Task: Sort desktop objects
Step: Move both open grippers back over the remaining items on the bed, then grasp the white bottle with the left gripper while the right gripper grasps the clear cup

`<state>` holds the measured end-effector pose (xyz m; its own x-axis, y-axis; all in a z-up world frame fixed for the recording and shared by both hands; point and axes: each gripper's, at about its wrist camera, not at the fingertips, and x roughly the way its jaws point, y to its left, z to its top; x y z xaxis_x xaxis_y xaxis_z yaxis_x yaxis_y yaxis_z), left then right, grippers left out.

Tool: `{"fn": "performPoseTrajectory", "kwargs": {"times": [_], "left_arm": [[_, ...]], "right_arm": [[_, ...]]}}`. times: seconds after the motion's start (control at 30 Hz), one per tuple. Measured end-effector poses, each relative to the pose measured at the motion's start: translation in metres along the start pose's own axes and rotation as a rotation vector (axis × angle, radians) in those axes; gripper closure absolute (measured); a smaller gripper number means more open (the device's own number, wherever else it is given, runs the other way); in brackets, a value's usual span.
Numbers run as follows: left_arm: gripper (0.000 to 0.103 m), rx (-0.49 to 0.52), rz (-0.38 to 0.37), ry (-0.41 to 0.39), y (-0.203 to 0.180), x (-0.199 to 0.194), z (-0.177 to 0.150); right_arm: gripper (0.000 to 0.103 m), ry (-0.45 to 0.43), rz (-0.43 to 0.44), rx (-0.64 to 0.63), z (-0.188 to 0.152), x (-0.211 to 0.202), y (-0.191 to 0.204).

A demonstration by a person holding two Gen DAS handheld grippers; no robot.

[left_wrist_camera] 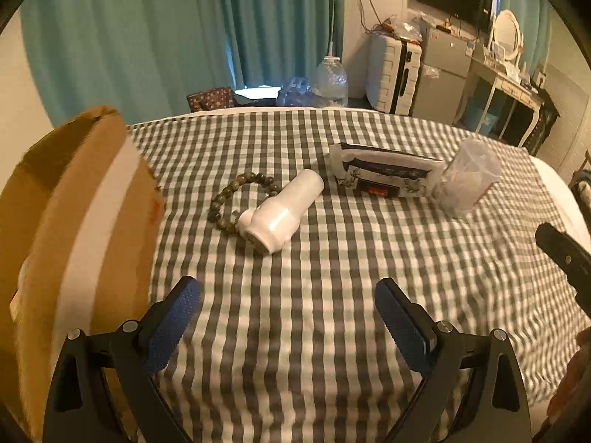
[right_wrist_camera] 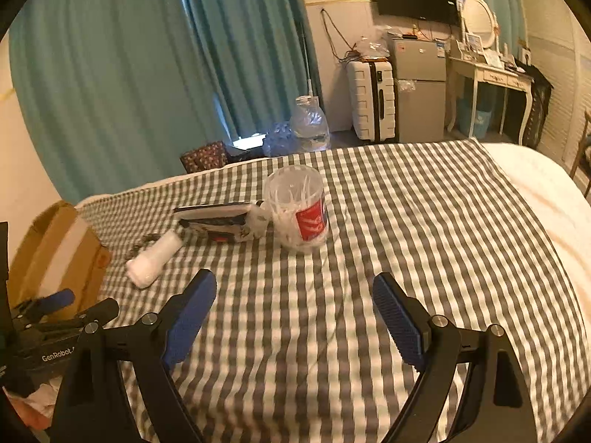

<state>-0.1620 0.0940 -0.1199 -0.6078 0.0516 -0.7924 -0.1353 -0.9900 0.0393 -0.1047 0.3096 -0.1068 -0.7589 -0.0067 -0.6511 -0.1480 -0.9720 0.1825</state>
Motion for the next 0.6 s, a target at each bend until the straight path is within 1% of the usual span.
{"fn": "performPoseTrajectory", "kwargs": {"times": [0.1,0.27,0.4,0.53,0.6], "left_arm": [[0.005,0.017,-0.004,0.001,-0.003,0.018,0.009],[0.005,0.072,0.029,-0.011,-0.008,0.051,0.024],[0.005,0.084,0.017,0.000,-0.004,0.077,0.035],[0.005,0.106,0.000,-0.007,-0.002,0.091,0.042],[0.005,0.131,0.015,-0.018,-0.004,0.098,0.045]], "right_arm": [[0.016,0.014,0.003,-0.017,0.006,0.021,0.002],[0.016,0.026,-0.024,-0.055,0.015,0.055,0.002],[0.016,0.038,-0.042,-0.049,0.023,0.081,-0.004],[0.016,0.033,-0.042,-0.045,0.031,0.098,-0.005],[0.016,0.022,-0.051,-0.051,0.036,0.105,-0.004]]}}
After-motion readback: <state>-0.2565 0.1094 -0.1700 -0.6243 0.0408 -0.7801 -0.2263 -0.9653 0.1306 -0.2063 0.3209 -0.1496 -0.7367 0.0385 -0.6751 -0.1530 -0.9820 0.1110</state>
